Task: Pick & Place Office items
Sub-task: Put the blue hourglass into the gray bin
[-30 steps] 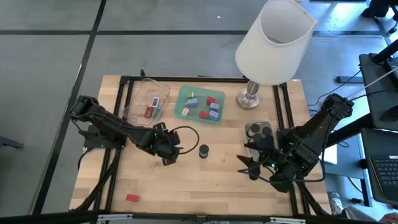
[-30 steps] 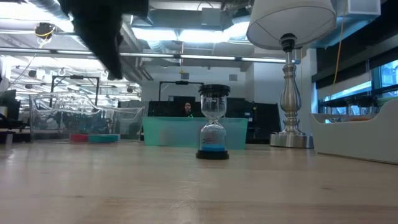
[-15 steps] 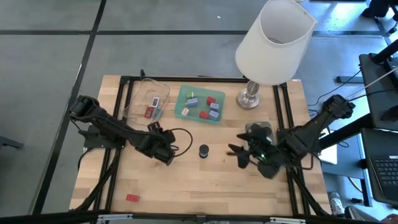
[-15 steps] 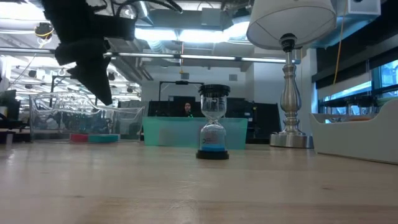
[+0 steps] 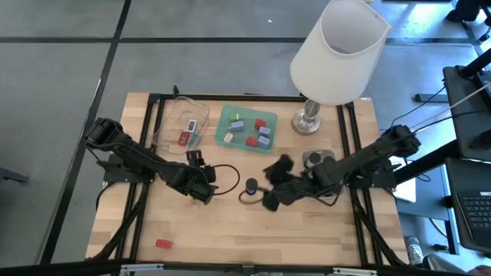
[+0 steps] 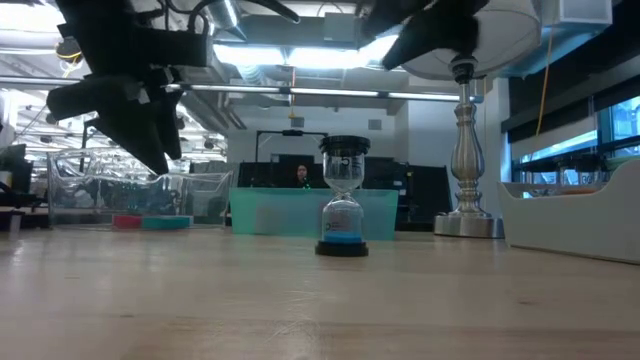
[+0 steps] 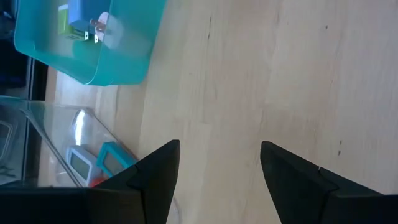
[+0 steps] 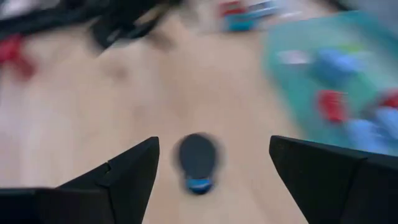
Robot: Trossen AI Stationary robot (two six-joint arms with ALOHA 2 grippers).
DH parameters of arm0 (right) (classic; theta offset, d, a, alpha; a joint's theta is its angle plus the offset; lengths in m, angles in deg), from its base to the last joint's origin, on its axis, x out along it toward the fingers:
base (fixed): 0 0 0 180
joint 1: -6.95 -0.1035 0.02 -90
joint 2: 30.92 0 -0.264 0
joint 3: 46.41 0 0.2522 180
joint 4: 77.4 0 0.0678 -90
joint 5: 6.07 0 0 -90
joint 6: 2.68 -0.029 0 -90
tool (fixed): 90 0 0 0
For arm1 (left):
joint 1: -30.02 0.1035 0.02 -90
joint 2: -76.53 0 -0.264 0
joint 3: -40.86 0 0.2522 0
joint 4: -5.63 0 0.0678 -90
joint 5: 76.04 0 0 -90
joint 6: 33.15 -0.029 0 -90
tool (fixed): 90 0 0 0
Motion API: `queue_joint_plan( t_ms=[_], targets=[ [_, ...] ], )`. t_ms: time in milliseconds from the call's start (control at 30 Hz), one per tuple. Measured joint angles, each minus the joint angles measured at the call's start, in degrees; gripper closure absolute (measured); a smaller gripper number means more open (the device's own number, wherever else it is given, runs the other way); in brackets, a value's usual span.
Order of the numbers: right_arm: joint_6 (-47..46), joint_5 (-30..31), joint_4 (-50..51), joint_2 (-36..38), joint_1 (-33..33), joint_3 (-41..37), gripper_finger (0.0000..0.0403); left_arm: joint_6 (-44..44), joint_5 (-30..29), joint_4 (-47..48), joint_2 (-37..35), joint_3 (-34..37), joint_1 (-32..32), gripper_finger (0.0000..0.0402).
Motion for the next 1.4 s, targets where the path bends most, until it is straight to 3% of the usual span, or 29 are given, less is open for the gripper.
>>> queue_joint_plan(
  t_ms=[200, 533, 833, 1000, 1400],
  targets=[
    [13.71, -16.42, -11.16, -5.81, 0.67, 0.0, 0.0098, 0.21, 1.05, -0.01, 0.0, 0.0, -0.04, 0.018],
    [18.08, -11.43, -11.73, -7.34, 2.95, 0.0, 0.0083, 0.27, 1.07, -0.04, 0.0, -0.04, -0.04, 0.018],
    [17.43, -12.09, -12.68, -11.31, 7.31, 0.0, 0.0033, 0.39, 1.1, -0.09, 0.02, -0.07, -0.04, 0.018],
    [15.72, -19.65, -12.94, -12.37, 8.26, -0.03, 0.0026, 0.3, 1.16, -0.07, 0.02, -0.07, -0.04, 0.018],
    [15.42, -17.24, -12.5, -12.36, 8.93, -0.02, 0.0026, 0.3, 1.14, -0.07, 0.02, -0.07, -0.04, 0.018]
  ],
)
